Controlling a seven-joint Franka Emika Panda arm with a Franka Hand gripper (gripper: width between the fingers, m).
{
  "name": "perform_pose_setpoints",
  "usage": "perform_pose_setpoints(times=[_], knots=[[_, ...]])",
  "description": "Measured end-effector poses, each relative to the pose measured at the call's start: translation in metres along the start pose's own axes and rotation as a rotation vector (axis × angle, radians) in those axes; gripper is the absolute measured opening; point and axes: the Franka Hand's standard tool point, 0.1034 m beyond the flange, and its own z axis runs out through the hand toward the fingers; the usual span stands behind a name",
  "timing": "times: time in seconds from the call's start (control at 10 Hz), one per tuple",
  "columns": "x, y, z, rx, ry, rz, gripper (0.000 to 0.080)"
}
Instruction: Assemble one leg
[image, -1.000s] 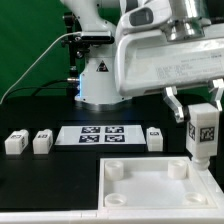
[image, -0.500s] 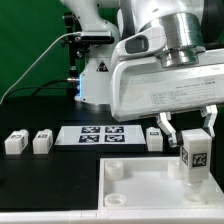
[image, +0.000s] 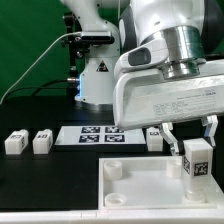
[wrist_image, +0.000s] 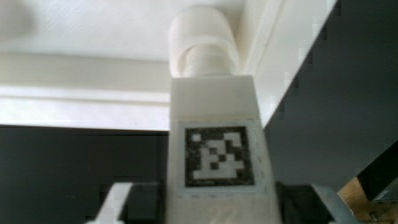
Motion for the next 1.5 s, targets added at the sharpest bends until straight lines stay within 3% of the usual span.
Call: perform_pose_setpoints(times=[0.5,1.2,1.5], knots=[[-0.008,0.001,0.01,-0.002,0.015,0.005,0.0294],[-0.007,0.002,0.011,-0.02,0.066,0.032,0.0294],[-0.007,0.003,0.011,-0.02,0.066,0.029,0.0625]])
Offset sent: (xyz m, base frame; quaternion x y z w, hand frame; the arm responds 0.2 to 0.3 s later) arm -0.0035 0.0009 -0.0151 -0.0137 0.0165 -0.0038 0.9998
